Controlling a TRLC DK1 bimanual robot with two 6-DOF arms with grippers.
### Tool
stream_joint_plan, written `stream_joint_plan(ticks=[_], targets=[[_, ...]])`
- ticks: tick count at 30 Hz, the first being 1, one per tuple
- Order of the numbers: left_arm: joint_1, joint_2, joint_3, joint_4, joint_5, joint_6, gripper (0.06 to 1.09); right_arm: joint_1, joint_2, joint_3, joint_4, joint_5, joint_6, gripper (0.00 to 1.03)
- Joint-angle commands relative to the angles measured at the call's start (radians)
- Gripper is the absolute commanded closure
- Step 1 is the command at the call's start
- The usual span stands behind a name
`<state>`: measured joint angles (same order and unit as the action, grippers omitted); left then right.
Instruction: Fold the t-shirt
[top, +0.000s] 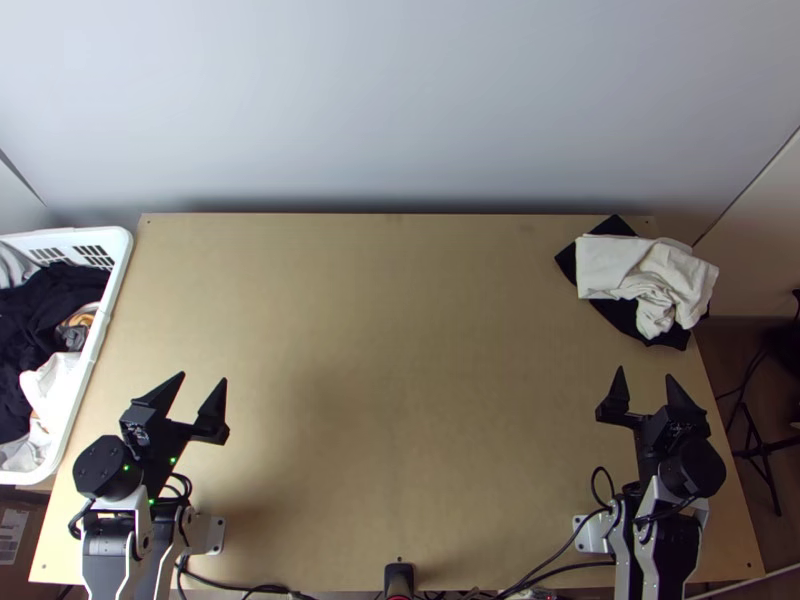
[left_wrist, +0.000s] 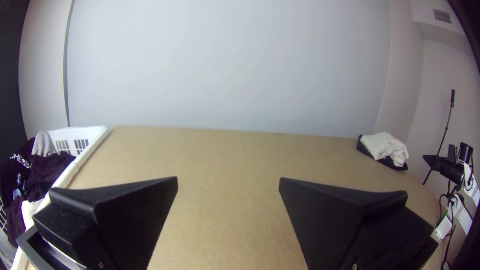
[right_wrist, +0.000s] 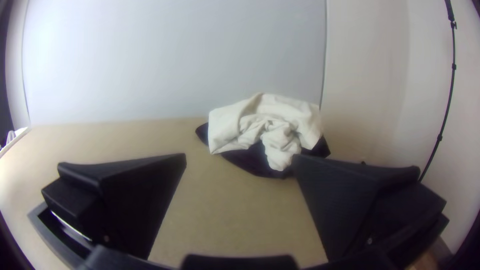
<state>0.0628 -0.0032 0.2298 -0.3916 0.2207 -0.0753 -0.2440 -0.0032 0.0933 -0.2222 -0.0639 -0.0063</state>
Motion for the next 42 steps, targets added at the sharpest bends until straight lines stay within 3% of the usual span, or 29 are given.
stream_joint_plan(ticks=[1,25,33,35,37,39,42], targets=[[0.0,0.0,0.0,0.0,0.0,-0.001,0.1,0.0,0.0,0.0,0.0,-0.001,0.0,0.04],[-0.008,0.0,0.002,-0.004,0.006,-0.009,0.1,0.002,0.0,0.0,0.0,-0.001,0.0,0.04],[-0.037,0.0,0.02,-0.153,0.009,-0.159,0.1,0.026,0.0,0.0,0.003,0.001,0.025,0.04],[-0.024,0.0,0.017,-0.227,0.005,-0.308,0.1,0.045,0.0,0.002,0.007,-0.001,0.037,0.04],[-0.017,0.0,0.017,-0.239,-0.003,-0.34,0.1,0.049,-0.001,0.003,0.017,0.019,0.037,0.04],[-0.017,0.0,0.022,-0.23,-0.032,-0.339,0.1,0.052,-0.003,0.005,0.057,0.084,0.0,0.04],[-0.021,0.0,0.055,-0.188,-0.06,-0.33,0.1,0.06,-0.003,0.011,0.095,0.084,-0.13,0.04]])
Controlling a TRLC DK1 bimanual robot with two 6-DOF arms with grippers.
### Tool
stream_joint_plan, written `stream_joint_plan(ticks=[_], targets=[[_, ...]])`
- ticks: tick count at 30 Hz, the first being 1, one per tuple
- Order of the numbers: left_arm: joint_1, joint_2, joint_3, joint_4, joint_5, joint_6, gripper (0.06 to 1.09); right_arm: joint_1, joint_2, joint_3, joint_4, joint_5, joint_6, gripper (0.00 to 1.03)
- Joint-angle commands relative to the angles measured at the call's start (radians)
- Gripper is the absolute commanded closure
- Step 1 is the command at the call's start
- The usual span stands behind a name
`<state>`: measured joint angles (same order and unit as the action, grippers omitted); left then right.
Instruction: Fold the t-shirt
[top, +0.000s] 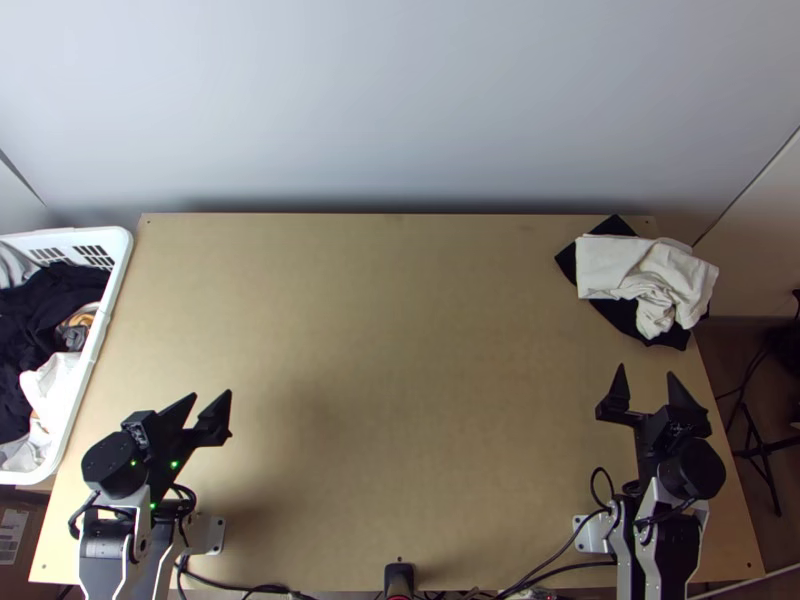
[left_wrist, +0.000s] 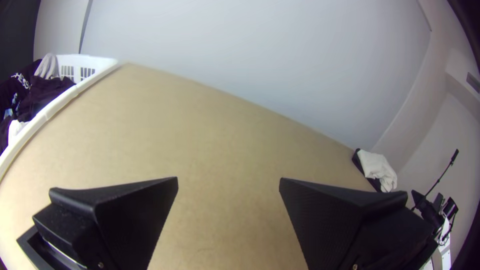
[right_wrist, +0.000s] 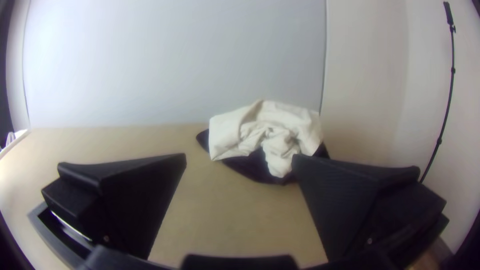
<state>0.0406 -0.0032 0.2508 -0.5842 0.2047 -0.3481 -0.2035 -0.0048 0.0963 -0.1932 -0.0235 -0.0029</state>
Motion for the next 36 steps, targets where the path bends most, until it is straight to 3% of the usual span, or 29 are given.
stream_joint_plan(ticks=[1,5,10,13,15,18,23,26,28,30,32,36], targets=[[-0.007,0.0,0.045,0.038,-0.045,-0.042,0.1,0.019,-0.001,0.01,0.098,0.05,-0.158,0.04],[-0.019,0.0,0.054,0.107,-0.045,0.0,0.1,0.038,-0.001,0.031,0.198,0.097,-0.163,0.04],[-0.005,0.0,0.058,0.173,-0.065,0.054,0.1,0.078,0.054,0.129,0.126,0.149,-0.114,0.04],[-0.005,0.009,0.085,0.141,-0.068,0.173,0.1,0.084,0.195,0.246,0.055,0.158,-0.086,0.04],[-0.004,0.043,0.104,0.15,-0.074,0.196,0.1,0.085,0.299,0.339,-0.015,0.168,-0.062,0.04],[0.015,0.229,0.188,0.147,-0.134,0.227,0.1,0.095,0.41,0.47,-0.14,0.189,-0.011,0.04],[0.076,0.608,0.432,0.078,-0.139,0.222,0.1,0.134,0.537,0.66,-0.295,0.235,0.052,0.04],[0.143,0.717,0.545,0.067,-0.139,0.133,0.1,0.168,0.666,0.809,-0.443,0.235,0.069,0.04],[0.171,0.724,0.571,0.144,-0.139,0.118,0.1,0.223,0.752,0.918,-0.538,0.235,0.09,0.04],[0.176,0.738,0.604,0.184,-0.177,0.112,0.1,0.291,0.816,1.008,-0.588,0.235,0.096,0.04],[0.199,0.778,0.667,0.185,-0.192,0.095,0.1,0.273,0.848,1.07,-0.603,0.223,0.106,0.04],[0.288,0.847,0.768,0.181,-0.192,0.107,0.11,0.208,0.861,1.106,-0.614,0.088,0.15,0.05]])
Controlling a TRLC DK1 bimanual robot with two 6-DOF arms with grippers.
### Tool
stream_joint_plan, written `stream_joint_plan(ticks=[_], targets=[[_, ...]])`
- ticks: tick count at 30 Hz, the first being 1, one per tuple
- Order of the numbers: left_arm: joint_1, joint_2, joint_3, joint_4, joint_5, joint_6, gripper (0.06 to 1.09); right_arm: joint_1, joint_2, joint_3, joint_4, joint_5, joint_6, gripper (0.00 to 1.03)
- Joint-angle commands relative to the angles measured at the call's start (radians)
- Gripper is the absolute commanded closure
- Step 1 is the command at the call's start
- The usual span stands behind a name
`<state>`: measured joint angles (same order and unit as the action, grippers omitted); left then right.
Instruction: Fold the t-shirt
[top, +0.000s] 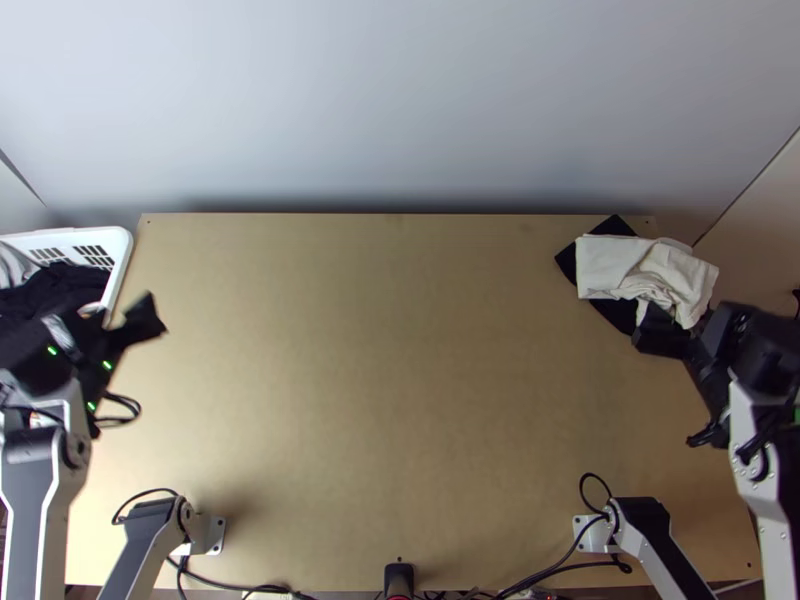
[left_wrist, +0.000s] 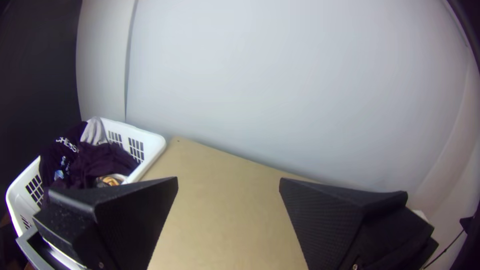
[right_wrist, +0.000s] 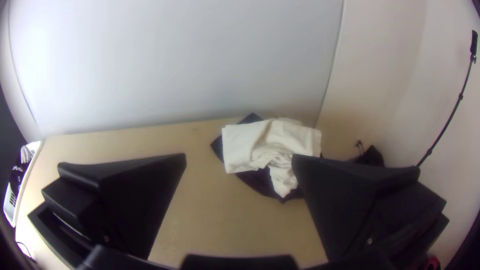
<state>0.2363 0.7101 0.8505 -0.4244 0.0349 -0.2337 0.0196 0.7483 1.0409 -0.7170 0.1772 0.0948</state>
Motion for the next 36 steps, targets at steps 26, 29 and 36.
stream_joint_plan(ticks=[26,29,36], targets=[[0.641,1.017,0.466,0.093,-0.066,0.249,0.11,-0.063,0.132,0.183,-0.223,-0.245,0.0,0.05],[0.643,1.109,0.479,0.098,-0.122,0.316,0.11,-0.061,0.138,0.185,-0.229,-0.245,-0.004,0.05],[0.667,1.287,0.495,0.111,-0.178,0.363,0.16,-0.063,0.148,0.185,-0.248,-0.243,-0.017,0.05]])
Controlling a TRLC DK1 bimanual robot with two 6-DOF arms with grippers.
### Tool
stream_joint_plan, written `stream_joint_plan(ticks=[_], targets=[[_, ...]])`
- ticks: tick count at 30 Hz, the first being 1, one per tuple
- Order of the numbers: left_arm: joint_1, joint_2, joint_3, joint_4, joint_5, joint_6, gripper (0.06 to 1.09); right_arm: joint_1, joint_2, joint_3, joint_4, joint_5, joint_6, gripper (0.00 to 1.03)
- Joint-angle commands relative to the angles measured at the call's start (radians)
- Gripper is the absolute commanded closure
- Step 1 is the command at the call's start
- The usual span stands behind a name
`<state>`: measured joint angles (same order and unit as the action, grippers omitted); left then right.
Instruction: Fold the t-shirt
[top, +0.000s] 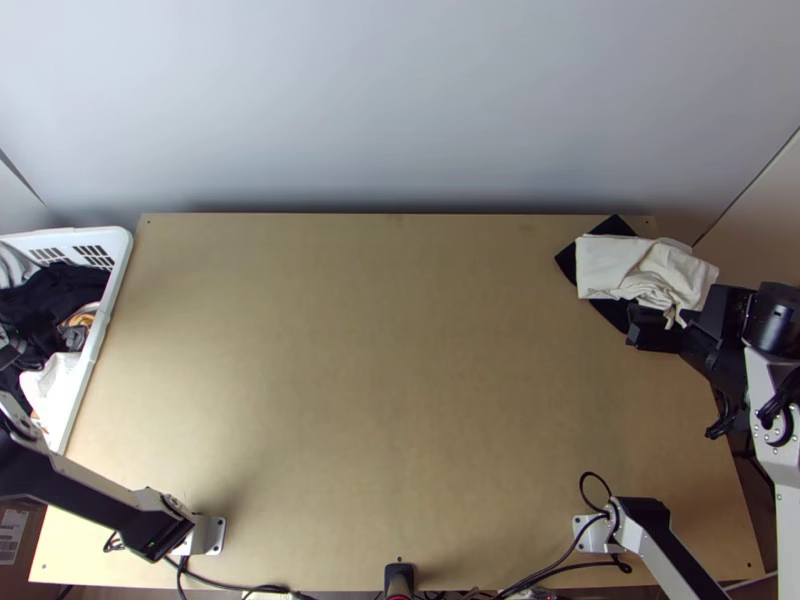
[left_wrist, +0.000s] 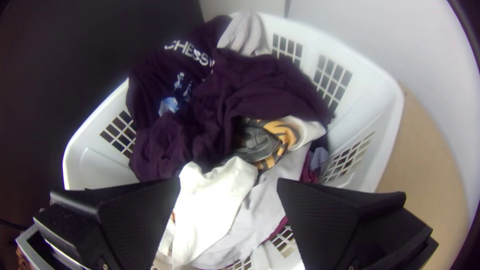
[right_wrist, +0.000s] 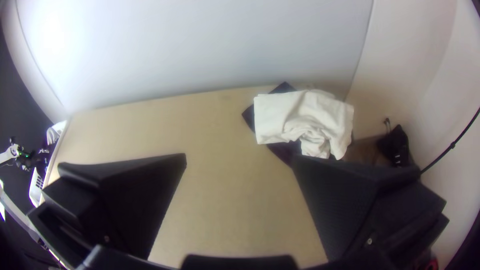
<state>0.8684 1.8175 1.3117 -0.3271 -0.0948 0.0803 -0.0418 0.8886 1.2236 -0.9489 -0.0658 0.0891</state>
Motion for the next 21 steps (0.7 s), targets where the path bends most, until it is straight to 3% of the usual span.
stream_joint_plan(ticks=[1,21], targets=[[0.038,0.197,0.035,0.033,-0.06,0.058,0.16,-0.001,0.007,0.004,-0.019,0.0,-0.012,0.05],[0.069,0.437,0.247,0.04,-0.171,0.062,0.18,-0.03,0.012,0.001,-0.054,0.0,-0.022,0.05]])
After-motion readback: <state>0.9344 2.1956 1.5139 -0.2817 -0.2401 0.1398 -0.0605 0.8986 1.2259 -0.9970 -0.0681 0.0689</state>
